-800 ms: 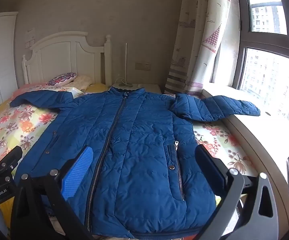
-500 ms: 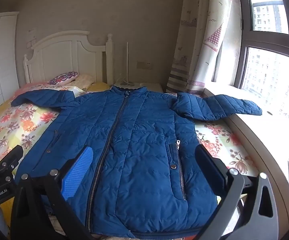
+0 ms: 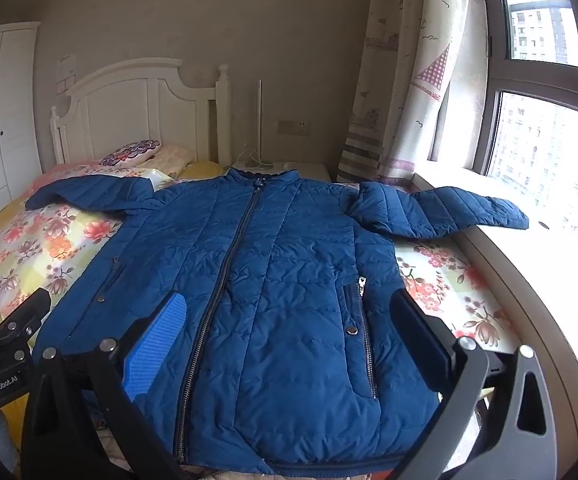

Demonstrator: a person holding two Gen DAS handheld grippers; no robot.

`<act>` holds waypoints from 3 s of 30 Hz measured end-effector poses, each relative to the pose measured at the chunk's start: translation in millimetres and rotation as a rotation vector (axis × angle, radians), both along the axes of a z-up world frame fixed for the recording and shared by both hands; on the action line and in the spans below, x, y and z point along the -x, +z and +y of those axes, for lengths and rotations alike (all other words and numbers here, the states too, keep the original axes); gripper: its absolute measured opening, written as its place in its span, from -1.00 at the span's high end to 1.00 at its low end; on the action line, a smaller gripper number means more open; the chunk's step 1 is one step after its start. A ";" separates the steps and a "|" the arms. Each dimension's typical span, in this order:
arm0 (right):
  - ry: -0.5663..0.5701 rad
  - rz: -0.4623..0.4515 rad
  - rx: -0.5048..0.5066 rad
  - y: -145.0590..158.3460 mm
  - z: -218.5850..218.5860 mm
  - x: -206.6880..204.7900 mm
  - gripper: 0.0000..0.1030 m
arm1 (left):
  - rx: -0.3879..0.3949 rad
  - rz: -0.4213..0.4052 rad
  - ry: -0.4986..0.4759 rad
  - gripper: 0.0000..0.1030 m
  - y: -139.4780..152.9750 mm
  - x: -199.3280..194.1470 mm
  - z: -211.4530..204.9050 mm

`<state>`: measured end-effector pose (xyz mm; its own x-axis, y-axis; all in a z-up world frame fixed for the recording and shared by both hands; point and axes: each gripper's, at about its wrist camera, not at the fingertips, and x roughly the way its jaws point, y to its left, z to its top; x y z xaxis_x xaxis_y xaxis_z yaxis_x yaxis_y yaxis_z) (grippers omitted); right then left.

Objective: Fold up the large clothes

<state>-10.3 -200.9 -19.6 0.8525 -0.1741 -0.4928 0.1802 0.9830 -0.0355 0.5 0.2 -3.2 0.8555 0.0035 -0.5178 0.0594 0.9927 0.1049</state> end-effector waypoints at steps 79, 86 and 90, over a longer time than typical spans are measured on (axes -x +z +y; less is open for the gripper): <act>-0.142 0.079 -0.131 -35.6 -109.5 -93.8 -0.95 | -0.014 0.202 -0.074 -0.91 -51.2 -139.7 -18.9; -0.445 0.091 -0.352 -64.3 -269.6 -170.7 -0.94 | -0.067 0.324 -0.101 -0.91 -87.0 -279.8 -45.0; -0.512 0.068 -0.454 -79.5 -331.3 -210.1 -0.83 | -0.052 0.360 -0.107 -0.91 -103.5 -315.5 -43.2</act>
